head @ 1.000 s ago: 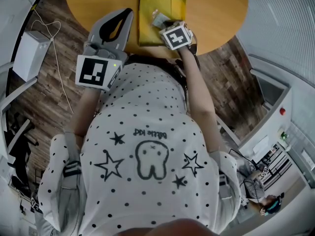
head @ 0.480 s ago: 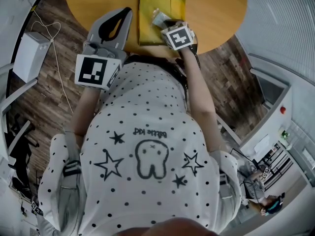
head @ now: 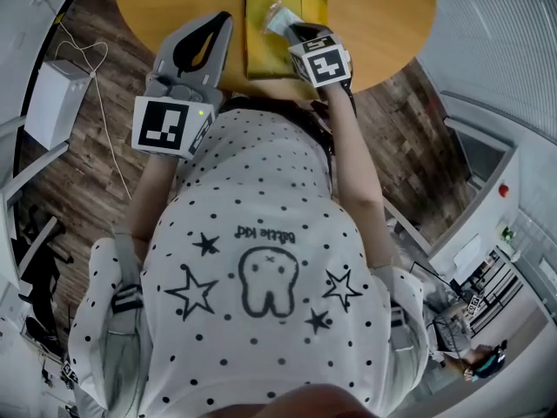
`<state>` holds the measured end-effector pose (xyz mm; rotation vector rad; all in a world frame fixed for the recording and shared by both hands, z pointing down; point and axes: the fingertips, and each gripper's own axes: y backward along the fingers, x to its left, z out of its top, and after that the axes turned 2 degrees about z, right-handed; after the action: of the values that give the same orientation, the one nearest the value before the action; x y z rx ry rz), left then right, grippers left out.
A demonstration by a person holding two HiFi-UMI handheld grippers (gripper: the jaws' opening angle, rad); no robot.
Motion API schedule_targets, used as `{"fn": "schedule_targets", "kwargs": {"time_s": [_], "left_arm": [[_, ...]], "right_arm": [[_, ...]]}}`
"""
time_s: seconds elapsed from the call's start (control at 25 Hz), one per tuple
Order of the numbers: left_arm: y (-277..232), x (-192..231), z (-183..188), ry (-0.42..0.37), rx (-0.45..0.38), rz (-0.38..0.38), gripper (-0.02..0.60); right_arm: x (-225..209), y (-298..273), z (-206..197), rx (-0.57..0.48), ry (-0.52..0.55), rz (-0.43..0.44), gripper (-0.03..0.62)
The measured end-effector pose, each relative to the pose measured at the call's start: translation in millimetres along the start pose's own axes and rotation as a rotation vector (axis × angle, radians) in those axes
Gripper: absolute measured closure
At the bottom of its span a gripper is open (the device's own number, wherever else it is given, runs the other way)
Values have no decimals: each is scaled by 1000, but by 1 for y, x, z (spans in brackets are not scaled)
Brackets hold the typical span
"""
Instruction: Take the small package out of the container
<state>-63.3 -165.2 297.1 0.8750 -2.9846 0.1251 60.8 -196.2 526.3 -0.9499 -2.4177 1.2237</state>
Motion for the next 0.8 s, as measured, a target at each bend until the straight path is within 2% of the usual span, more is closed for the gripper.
{"fn": "schedule_targets", "kwargs": {"time_s": [0.28,0.52,0.8], "left_arm": [[3,2,2,-4,-5,-12,571],[-1,-2,0,-3,5,-32,571],[-2,-2,8,-8,-17,-52,571]], "right_arm": [[-4,26,36,-162,-25,-29,591],[-17,60,65,-312,-87,-49,590],[-31,115,102,-485,-133,-120,589]]}}
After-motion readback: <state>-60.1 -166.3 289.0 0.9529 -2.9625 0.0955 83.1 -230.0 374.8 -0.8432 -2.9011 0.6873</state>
